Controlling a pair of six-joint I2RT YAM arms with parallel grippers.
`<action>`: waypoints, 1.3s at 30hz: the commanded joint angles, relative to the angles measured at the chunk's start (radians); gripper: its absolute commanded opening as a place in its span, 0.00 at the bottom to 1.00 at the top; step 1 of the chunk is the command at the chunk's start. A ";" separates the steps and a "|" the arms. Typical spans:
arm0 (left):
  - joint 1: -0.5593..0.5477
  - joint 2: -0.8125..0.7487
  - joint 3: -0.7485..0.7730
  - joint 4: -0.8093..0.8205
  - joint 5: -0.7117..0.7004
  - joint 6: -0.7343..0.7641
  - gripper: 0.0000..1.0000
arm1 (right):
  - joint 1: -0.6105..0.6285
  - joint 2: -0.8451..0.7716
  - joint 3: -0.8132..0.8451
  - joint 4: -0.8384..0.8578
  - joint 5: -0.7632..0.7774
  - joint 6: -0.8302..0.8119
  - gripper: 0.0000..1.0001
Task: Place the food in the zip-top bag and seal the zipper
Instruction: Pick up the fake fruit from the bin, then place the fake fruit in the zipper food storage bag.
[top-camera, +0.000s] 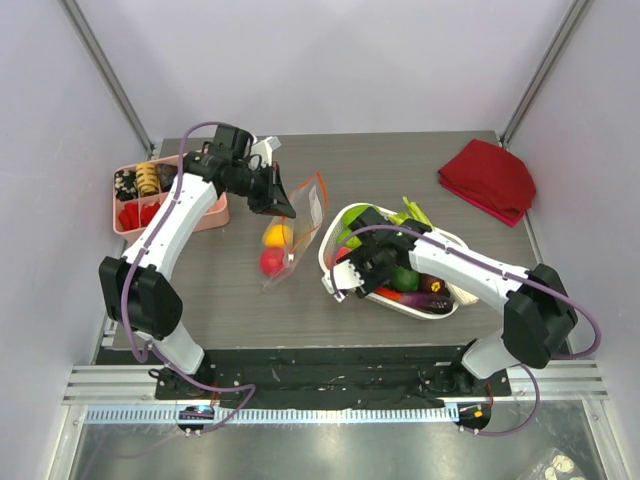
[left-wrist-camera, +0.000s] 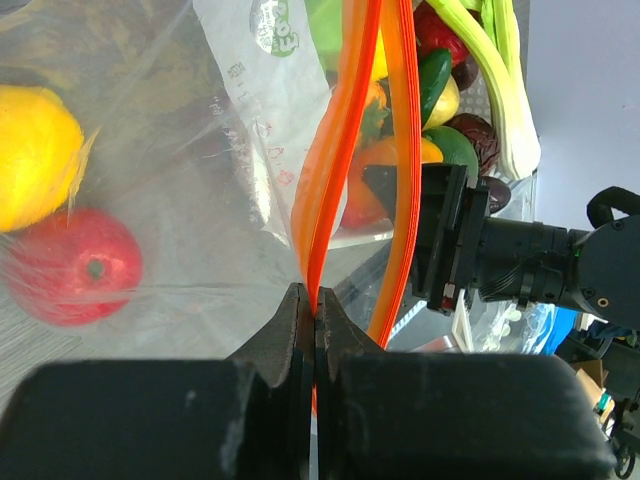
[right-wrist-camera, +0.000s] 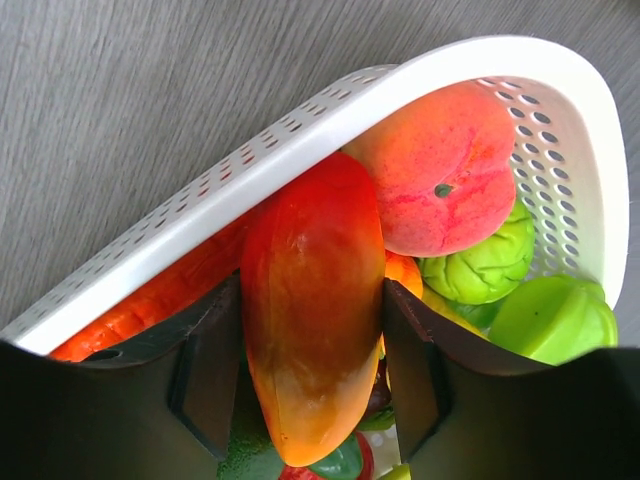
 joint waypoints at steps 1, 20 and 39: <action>0.005 -0.032 0.017 0.004 0.024 0.021 0.00 | 0.000 -0.064 0.027 -0.001 0.018 -0.036 0.41; 0.019 -0.034 0.017 -0.010 0.027 0.038 0.00 | -0.224 -0.125 0.403 0.141 -0.334 0.591 0.35; -0.030 -0.023 0.008 -0.042 -0.012 0.077 0.00 | -0.007 0.137 0.664 -0.049 -0.099 0.277 0.38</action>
